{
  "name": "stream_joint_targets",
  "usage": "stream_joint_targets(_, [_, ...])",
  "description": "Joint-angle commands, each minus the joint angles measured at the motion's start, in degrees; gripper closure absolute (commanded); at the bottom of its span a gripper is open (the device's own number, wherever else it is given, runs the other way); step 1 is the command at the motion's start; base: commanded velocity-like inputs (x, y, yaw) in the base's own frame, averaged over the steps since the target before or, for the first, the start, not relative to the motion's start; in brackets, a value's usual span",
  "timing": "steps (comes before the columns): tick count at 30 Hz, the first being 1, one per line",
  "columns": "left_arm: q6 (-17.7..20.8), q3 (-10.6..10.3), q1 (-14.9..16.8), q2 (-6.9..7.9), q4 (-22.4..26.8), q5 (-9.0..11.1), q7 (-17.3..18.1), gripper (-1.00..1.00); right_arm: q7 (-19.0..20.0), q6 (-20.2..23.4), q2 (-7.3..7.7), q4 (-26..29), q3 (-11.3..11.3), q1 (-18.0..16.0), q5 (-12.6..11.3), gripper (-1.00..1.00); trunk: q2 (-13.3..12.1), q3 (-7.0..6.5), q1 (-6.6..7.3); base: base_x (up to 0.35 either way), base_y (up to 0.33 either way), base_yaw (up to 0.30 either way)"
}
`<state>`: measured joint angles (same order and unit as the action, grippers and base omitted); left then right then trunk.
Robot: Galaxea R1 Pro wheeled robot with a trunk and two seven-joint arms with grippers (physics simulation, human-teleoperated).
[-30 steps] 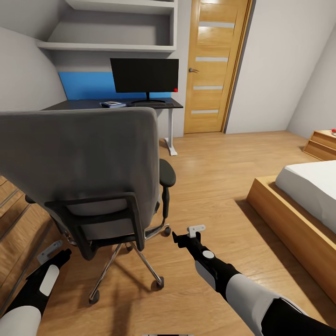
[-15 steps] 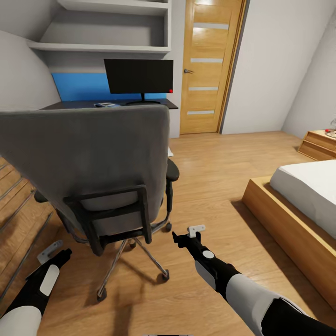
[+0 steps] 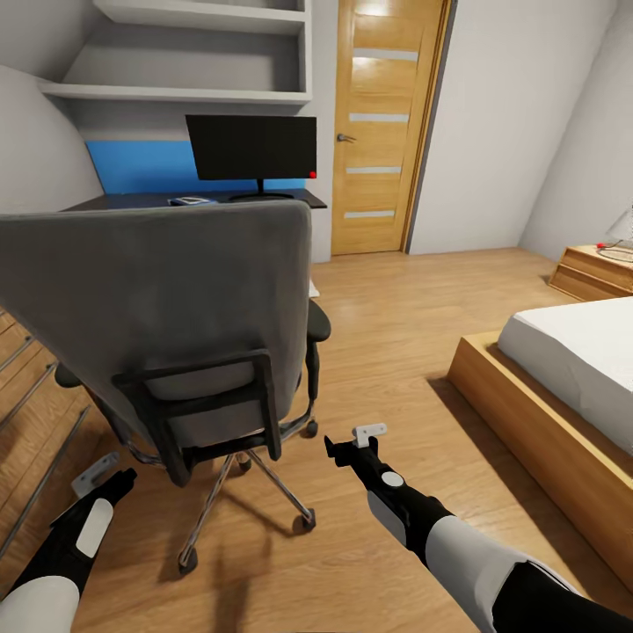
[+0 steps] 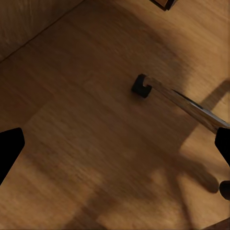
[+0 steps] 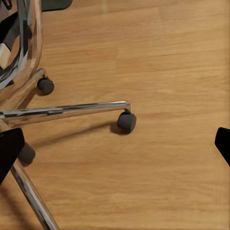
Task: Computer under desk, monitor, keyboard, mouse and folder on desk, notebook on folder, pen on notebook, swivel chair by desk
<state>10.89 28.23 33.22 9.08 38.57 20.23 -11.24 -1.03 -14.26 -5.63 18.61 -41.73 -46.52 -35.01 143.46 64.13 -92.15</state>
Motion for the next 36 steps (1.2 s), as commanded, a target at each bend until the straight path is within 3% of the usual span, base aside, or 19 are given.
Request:
stream_joint_targets(1, [0.27,-0.02,0.00,0.00,0.13,0.60,-0.24,-1.00,-0.11,-0.30,0.01,-0.07,-0.48,-0.07,-0.59,-1.00,0.02,0.04,0.01,0.000,0.000,-0.011])
stream_joint_targets(17, [0.27,-0.11,0.00,-0.20,1.76,0.59,-0.18,-1.00,-0.11,-0.27,0.01,-0.14,-0.46,-0.07,-0.59,-1.00,0.02,0.03,0.01,0.056,0.026,-0.002])
stream_joint_targets(27, [0.27,-0.02,0.00,-0.13,1.77,0.60,-0.31,-1.00,-0.11,-0.27,0.01,-0.15,-0.46,-0.06,-0.59,-1.00,0.02,0.03,0.01,0.004,0.183,0.000])
stream_joint_targets(36, [0.34,0.14,0.00,0.02,1.72,0.55,-0.60,-1.00,-0.11,-0.29,0.01,-0.15,-0.46,-0.07,-0.59,-1.00,0.02,0.03,0.01,0.000,0.026,0.000])
